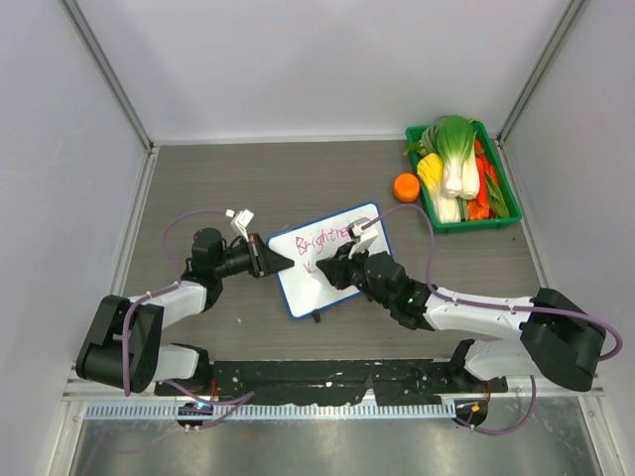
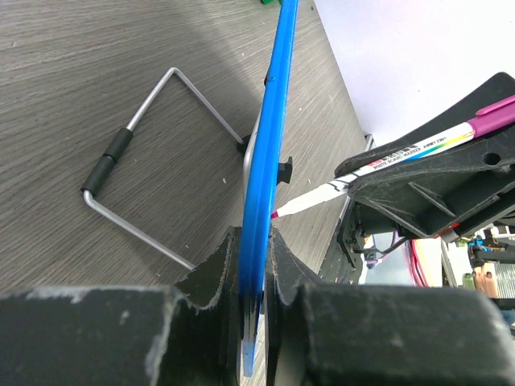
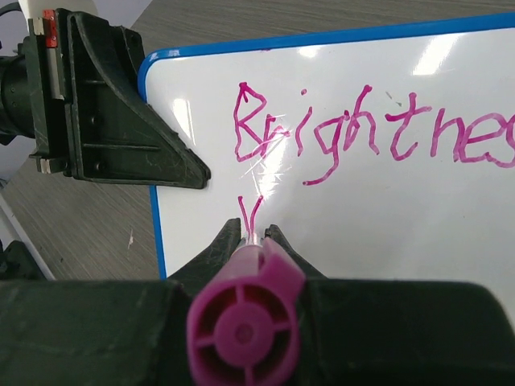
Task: Write a sentence on the whiteboard
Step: Write with the whiteboard marker on the whiteboard.
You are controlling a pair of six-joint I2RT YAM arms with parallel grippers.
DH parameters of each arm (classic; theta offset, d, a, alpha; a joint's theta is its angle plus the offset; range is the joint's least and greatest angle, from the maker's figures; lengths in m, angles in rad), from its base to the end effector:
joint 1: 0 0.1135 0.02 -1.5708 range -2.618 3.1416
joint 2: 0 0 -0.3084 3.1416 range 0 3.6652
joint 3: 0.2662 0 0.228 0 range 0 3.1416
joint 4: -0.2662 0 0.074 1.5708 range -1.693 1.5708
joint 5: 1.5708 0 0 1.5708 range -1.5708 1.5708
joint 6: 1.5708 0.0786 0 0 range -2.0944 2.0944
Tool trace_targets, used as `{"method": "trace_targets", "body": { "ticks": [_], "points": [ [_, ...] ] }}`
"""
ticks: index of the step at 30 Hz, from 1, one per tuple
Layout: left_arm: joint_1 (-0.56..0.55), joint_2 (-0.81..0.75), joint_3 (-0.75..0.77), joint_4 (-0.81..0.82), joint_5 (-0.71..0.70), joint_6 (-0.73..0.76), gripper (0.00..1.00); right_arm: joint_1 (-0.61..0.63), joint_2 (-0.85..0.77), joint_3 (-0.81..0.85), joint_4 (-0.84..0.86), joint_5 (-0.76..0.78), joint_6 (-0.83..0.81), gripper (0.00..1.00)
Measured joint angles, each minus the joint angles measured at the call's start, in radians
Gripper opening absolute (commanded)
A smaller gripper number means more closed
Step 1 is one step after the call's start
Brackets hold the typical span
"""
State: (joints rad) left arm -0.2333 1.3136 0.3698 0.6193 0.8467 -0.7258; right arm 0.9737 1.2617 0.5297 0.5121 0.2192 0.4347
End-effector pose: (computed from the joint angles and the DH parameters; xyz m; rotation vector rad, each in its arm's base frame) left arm 0.2186 -0.1125 0.2286 0.1369 2.0427 -1.4244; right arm 0.1699 0.2194 0.2720 -0.3358 1.8294 0.8056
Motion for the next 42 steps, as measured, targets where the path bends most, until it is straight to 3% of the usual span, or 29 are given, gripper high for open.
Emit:
{"method": "trace_targets", "body": {
  "ticks": [19,28,42],
  "points": [
    [0.0,0.0,0.0,0.005,0.003,0.0,0.0,0.011,-0.029,-0.013,-0.081,-0.097,0.035,0.01],
    [0.0,0.0,0.0,0.005,0.003,0.0,0.0,0.008,-0.101,0.056,-0.111,-0.102,0.03,0.01],
    [0.0,0.0,0.0,0.005,0.003,0.0,0.0,-0.098,-0.018,0.084,-0.117,-0.065,0.025,0.01]
  ]
}}
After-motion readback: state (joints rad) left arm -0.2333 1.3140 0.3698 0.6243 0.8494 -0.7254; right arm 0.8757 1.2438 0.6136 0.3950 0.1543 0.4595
